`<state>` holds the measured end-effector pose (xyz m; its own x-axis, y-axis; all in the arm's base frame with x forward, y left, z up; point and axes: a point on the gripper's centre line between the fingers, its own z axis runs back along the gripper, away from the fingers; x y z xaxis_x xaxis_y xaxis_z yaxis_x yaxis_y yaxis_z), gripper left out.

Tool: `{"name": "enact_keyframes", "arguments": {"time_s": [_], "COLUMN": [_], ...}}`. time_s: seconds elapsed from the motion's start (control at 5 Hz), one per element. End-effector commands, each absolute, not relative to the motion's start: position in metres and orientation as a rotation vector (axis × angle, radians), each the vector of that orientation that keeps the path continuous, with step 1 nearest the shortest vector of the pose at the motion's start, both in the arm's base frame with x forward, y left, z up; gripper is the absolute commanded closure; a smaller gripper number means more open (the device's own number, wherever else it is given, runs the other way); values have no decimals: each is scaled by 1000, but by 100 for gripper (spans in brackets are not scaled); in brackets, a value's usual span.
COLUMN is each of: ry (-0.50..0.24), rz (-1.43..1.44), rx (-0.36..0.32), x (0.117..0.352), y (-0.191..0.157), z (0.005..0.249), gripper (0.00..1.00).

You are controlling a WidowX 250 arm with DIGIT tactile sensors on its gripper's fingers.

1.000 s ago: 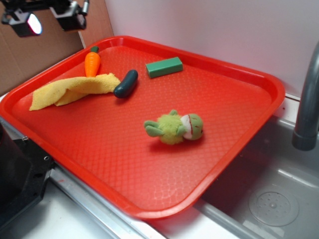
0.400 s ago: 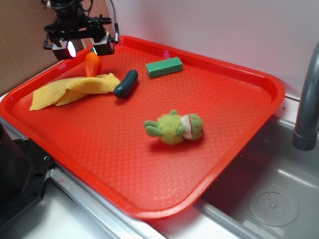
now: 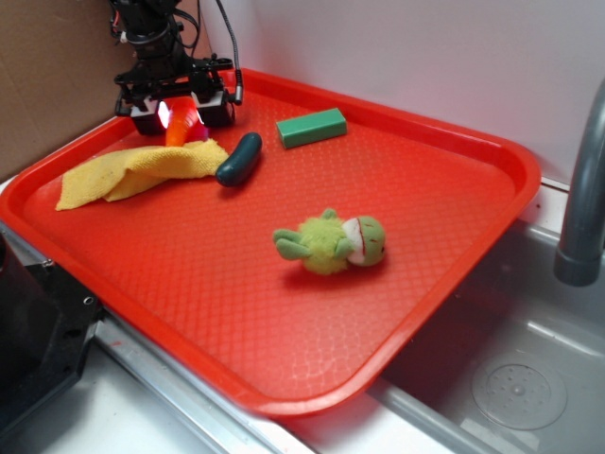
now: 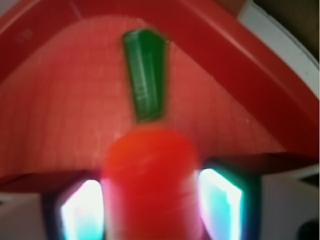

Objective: Grab the carrot.

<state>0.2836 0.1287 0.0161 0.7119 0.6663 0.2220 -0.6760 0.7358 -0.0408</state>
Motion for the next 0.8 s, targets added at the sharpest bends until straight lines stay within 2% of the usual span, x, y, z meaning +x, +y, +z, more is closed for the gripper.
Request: {"name": "enact_keyframes", "arguments": {"time_s": [0.0, 0.2, 0.4, 0.6], "ry": [-182, -174, -156, -144], "rz": [802, 791, 692, 601], "rx": [98, 125, 27, -122], "x": [284, 275, 257, 231], "y": [131, 121, 104, 77], "z": [24, 44, 86, 133], "gripper": [100, 100, 100, 100]}}
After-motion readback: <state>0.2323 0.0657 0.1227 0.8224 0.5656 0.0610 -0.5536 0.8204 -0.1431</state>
